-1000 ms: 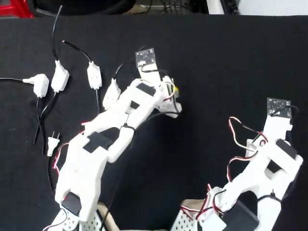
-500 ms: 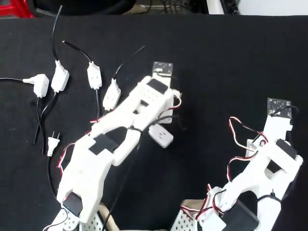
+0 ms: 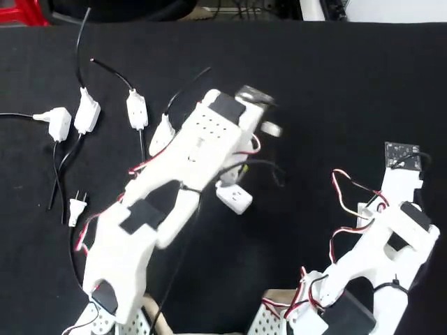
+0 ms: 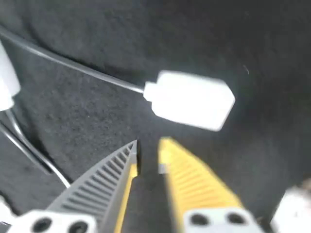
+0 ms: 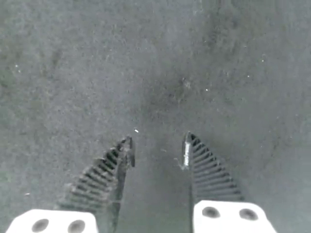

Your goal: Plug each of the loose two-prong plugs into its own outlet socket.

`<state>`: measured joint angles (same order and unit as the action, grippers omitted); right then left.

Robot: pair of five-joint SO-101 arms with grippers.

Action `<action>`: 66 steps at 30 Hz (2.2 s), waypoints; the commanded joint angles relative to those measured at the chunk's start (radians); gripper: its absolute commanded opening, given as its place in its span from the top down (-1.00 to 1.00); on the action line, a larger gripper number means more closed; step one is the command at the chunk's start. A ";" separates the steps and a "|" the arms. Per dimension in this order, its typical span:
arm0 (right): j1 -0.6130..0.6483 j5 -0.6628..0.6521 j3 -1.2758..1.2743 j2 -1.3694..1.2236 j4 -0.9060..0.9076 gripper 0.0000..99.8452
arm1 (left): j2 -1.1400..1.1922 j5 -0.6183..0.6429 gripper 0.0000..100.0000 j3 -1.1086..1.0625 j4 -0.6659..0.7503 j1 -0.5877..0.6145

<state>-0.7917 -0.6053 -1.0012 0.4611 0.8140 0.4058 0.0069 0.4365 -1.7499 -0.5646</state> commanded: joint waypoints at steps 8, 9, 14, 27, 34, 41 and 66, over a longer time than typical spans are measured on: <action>-0.031 -0.203 0.065 0.001 -0.021 0.67 | -0.612 -0.723 0.57 -0.593 0.245 0.001; -0.031 -0.212 0.073 0.001 -0.021 0.67 | -0.621 -0.786 0.57 -0.679 0.316 0.002; -0.031 -0.226 0.116 0.001 -0.021 0.67 | -0.612 -1.023 0.54 -1.015 0.715 -0.042; -0.026 -0.232 0.120 0.001 -0.023 0.67 | -0.664 -1.010 0.46 -1.035 0.967 -0.033; -0.023 -0.229 0.116 0.001 -0.048 0.67 | -0.546 -1.079 0.46 -1.024 1.037 -0.027; -0.021 -0.222 0.114 0.001 -0.041 0.67 | -0.333 -0.965 0.47 -0.943 1.171 -0.039; -0.021 -0.222 0.113 0.001 -0.040 0.67 | -0.328 -0.941 0.94 -0.831 0.941 -0.061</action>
<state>-0.8055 -0.8278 -0.9367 0.4611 0.7879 0.1404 -0.9429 -0.4764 -0.6928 -0.6306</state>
